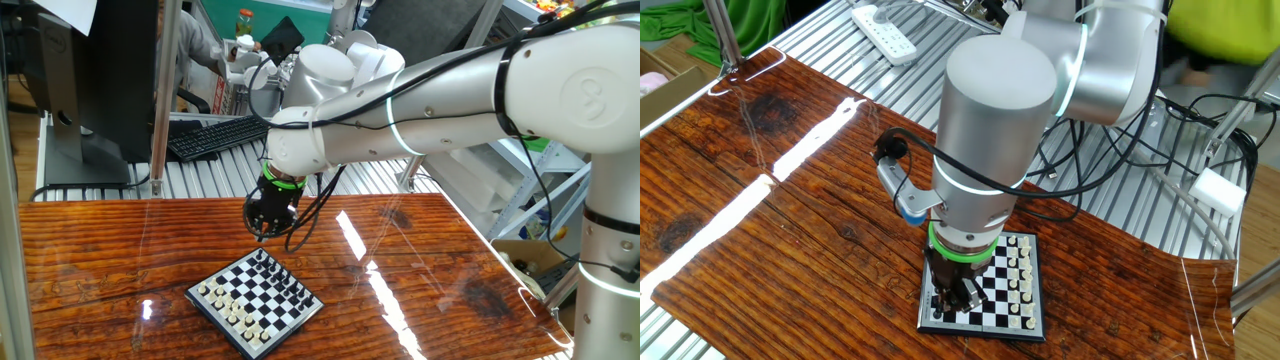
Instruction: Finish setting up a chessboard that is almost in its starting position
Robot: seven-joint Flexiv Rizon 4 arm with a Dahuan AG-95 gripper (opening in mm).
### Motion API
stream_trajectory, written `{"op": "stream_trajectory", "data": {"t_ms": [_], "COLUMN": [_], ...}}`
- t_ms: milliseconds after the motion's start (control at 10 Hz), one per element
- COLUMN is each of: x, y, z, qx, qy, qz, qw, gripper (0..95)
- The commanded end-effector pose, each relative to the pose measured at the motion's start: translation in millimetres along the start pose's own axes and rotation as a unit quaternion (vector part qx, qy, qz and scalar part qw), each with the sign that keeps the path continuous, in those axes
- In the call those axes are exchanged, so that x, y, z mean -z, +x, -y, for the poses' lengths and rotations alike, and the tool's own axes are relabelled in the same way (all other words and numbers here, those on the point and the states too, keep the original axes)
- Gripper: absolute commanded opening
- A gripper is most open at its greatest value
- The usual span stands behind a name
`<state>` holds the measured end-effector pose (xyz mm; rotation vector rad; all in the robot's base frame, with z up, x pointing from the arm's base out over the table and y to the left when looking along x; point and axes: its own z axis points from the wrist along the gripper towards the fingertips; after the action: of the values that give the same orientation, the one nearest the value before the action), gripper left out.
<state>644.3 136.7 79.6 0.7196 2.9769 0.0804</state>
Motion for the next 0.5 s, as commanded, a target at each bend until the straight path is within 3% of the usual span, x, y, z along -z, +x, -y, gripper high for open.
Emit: {"op": "stream_trajectory", "data": {"t_ms": [100, 500], "x": [-0.9, -2.8], "y": [1.0, 1.1], "z": [1.8, 2.4], "qx": [0.000, 0.001], "qy": [0.000, 0.000], "qz": [0.002, 0.003], "qw": [1.0000, 1.0000], "gripper": [0.0, 0.0]}}
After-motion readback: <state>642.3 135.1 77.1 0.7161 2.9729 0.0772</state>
